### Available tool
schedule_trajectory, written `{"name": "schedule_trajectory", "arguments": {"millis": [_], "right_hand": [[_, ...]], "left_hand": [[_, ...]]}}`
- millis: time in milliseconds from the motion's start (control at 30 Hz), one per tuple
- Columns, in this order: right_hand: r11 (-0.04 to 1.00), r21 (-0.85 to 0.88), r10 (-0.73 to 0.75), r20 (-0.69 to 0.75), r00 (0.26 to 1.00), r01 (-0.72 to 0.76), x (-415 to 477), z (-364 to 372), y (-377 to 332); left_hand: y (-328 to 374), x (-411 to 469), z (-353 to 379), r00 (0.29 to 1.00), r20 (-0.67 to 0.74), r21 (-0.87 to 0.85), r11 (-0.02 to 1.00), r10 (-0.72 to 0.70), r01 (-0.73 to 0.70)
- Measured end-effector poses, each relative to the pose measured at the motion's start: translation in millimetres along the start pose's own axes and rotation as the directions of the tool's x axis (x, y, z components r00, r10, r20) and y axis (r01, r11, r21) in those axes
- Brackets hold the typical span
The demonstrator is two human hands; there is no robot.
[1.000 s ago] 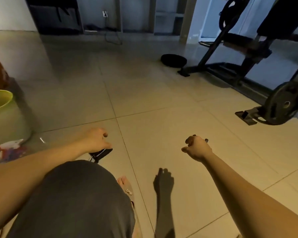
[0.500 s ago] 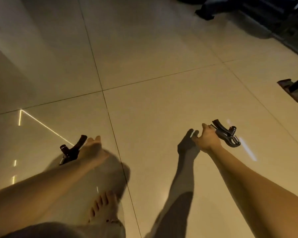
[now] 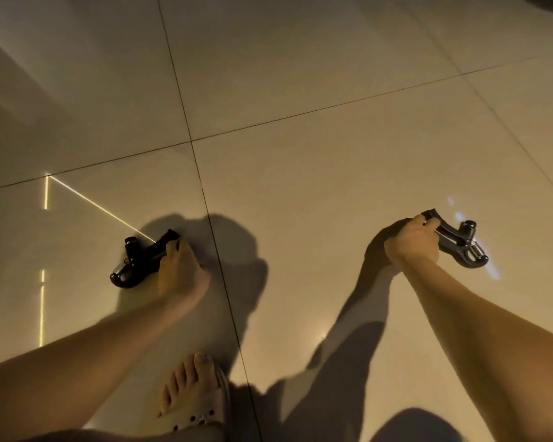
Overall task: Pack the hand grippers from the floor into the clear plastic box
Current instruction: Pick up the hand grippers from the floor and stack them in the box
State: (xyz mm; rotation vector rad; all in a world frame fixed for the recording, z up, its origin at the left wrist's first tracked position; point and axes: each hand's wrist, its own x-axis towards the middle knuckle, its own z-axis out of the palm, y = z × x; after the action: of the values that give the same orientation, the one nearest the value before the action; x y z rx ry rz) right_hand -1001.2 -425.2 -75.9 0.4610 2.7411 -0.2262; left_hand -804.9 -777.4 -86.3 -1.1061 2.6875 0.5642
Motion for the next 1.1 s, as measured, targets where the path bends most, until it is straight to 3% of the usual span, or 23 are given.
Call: {"name": "schedule_trajectory", "arguments": {"millis": [233,367,467,567,667,767,833,967,1100], "right_hand": [[0.991,-0.093,-0.107,-0.061,0.992,0.101,-19.5,7.5,5.4],[0.965,-0.162,-0.225,-0.092,0.97,0.208,-38.5,10.9,15.0],[0.935,-0.281,-0.243,-0.062,0.968,0.217,-54.3,15.7,27.2],[0.952,-0.238,-0.227,-0.137,0.964,0.19,-59.3,18.4,40.9],[0.997,0.061,-0.037,-0.228,0.973,0.052,-47.4,12.1,42.0],[0.931,0.323,0.204,-0.071,0.976,-0.171,-24.5,2.5,29.7],[0.929,0.282,0.245,0.019,0.969,-0.241,-16.8,4.4,22.8],[0.948,0.206,0.245,0.023,0.969,-0.244,-14.3,11.6,18.7],[0.952,0.19,0.221,0.116,0.968,-0.24,-22.4,10.3,22.6]], "left_hand": [[22.2,-8.8,11.4,0.966,0.024,0.003,0.966,0.257,-0.258],[18.6,-16.3,13.3,0.834,0.055,0.148,0.821,0.549,-0.551],[20.1,-27.9,7.6,0.754,0.015,0.201,0.737,0.656,-0.645],[26.5,-33.3,7.0,0.837,-0.079,0.102,0.84,0.541,-0.534],[47.8,-24.6,7.2,0.982,-0.115,-0.082,0.984,0.15,-0.16],[66.0,-5.1,12.5,0.987,-0.016,-0.18,0.972,-0.159,0.153],[68.1,4.7,21.2,0.976,0.003,-0.157,0.964,-0.216,0.214],[68.3,11.2,24.2,0.969,0.02,-0.146,0.958,-0.245,0.245],[67.1,6.9,24.9,0.986,0.104,-0.148,0.978,-0.132,0.147]]}}
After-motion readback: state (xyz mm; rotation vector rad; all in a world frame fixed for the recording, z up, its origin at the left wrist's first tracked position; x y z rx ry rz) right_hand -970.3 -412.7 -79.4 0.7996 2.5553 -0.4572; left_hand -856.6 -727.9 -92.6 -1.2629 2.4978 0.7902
